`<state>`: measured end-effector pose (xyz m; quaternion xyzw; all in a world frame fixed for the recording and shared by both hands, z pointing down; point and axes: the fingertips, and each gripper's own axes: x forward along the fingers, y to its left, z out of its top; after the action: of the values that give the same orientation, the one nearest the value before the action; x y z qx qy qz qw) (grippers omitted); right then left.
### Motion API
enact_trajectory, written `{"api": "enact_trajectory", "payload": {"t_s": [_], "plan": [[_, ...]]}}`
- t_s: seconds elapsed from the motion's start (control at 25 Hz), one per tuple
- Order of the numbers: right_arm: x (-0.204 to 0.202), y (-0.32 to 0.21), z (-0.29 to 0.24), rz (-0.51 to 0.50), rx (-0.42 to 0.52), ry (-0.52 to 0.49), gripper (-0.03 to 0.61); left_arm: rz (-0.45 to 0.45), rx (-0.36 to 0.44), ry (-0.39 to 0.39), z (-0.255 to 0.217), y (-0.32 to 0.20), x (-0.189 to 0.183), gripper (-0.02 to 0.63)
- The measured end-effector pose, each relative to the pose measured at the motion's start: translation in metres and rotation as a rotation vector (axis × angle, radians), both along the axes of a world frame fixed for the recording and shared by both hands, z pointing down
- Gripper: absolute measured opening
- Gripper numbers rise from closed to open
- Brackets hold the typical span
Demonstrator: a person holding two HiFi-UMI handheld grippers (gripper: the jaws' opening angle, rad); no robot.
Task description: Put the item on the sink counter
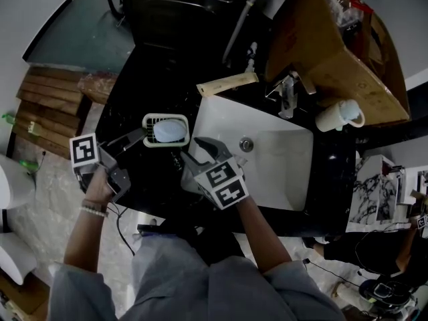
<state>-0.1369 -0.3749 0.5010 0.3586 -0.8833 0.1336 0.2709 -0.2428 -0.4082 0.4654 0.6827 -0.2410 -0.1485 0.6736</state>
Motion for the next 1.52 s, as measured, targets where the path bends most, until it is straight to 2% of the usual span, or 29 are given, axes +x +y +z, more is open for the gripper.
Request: {"api": "enact_trajectory", "payload": {"t_s": [0.4,0.88,1.04,1.16,1.28,1.44,1.52], "plan": [[-0.012,-0.006,-0.001,-0.014,0.008,-0.015,0.183,0.062,-0.001,-0.131,0.011,0.003,-0.001,0.074],[-0.007,-0.004,-0.003,0.008,0.001,-0.020,0.183,0.179,0.090,-0.362,0.017,-0.004,0.004,0.075],[-0.008,-0.001,-0.007,-0.003,0.020,0.014,0.183,0.170,0.053,-0.367,0.022,-0.007,0.004,0.075],[-0.005,-0.002,-0.017,0.000,0.113,0.114,0.183,0.170,0.036,-0.359,0.023,-0.007,0.005,0.077],[-0.011,-0.001,-0.033,-0.032,0.248,0.234,0.183,0.176,0.022,-0.339,0.022,-0.007,0.007,0.078],[-0.040,0.009,-0.044,-0.148,0.444,0.417,0.183,0.183,-0.001,-0.325,0.024,-0.008,0.007,0.078],[-0.057,0.016,-0.042,-0.229,0.507,0.508,0.183,0.187,-0.007,-0.336,0.027,-0.008,0.006,0.078]]}}
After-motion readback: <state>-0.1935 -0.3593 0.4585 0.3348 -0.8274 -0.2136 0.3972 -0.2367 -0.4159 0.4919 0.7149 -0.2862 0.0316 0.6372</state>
